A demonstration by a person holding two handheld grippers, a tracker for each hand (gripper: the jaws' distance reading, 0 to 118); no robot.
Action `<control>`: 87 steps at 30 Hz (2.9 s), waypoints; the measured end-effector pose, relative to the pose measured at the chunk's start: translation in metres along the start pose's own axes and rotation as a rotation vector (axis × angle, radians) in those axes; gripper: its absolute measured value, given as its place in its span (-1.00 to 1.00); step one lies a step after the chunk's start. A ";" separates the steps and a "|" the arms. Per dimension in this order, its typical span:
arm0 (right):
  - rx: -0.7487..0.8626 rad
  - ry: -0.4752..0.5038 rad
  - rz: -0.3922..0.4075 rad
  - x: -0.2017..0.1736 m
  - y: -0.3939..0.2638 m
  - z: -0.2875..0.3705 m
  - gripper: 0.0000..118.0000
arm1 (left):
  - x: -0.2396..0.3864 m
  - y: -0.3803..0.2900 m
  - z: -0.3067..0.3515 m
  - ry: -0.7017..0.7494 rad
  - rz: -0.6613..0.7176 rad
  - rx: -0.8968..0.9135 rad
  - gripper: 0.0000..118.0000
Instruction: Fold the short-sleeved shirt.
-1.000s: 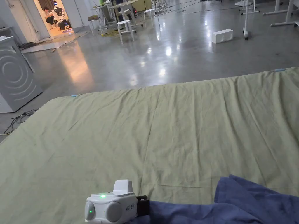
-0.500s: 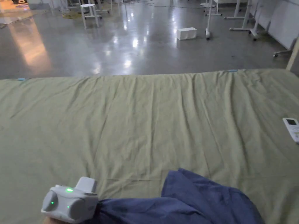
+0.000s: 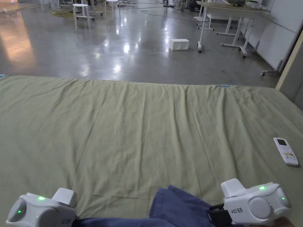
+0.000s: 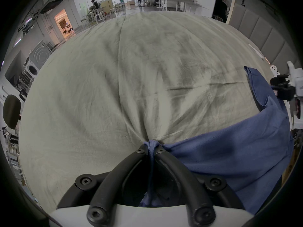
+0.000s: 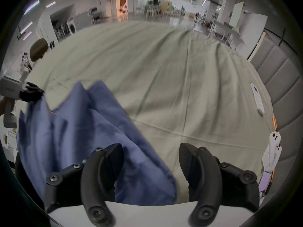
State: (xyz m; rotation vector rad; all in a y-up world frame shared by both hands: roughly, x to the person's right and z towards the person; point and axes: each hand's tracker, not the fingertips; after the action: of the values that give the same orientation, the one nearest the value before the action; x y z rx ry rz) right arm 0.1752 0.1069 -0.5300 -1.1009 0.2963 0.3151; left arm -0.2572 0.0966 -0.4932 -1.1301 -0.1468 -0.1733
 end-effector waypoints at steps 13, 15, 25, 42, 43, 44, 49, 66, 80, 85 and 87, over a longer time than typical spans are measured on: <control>0.371 0.054 -0.270 -0.010 -0.051 0.066 -0.95 | -0.019 -0.008 0.052 -0.084 0.126 0.179 -0.90; 0.472 0.098 -0.305 -0.014 -0.058 0.102 -0.95 | -0.032 -0.018 0.099 -0.134 0.198 0.289 -0.90; 0.852 0.118 -0.442 -0.014 -0.066 0.302 -0.96 | -0.073 -0.078 0.366 -0.204 0.280 0.789 -0.90; 1.217 -0.186 -0.357 -0.025 0.007 0.568 -0.96 | -0.098 -0.067 0.593 -0.060 0.307 1.181 -0.90; 1.228 -0.202 -0.352 -0.027 0.012 0.577 -0.96 | -0.100 -0.063 0.598 -0.055 0.302 1.190 -0.90; 1.233 -0.227 -0.332 -0.028 0.019 0.589 -0.96 | -0.103 -0.058 0.603 -0.049 0.306 1.186 -0.90; 1.243 -0.261 -0.376 -0.025 0.042 0.624 -0.96 | -0.113 -0.039 0.619 0.002 0.302 1.186 -0.90; 1.222 -0.381 -0.328 -0.025 0.062 0.608 -0.96 | -0.116 0.003 0.585 0.014 0.298 1.155 -0.90; 1.167 -0.462 -0.302 -0.004 0.157 0.544 -0.96 | -0.132 0.105 0.526 0.119 0.299 1.103 -0.90; 1.126 -0.523 -0.245 0.014 0.207 0.524 -0.96 | -0.149 0.150 0.502 0.131 0.297 1.079 -0.90; 1.126 -0.510 -0.252 0.021 0.224 0.518 -0.96 | -0.157 0.167 0.491 0.124 0.314 1.072 -0.90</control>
State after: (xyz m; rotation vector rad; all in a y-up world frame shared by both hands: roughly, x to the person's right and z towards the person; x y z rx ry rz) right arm 0.1467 0.6697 -0.5028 0.0737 -0.1368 0.1448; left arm -0.3896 0.6215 -0.4672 -0.0632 0.0571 0.1184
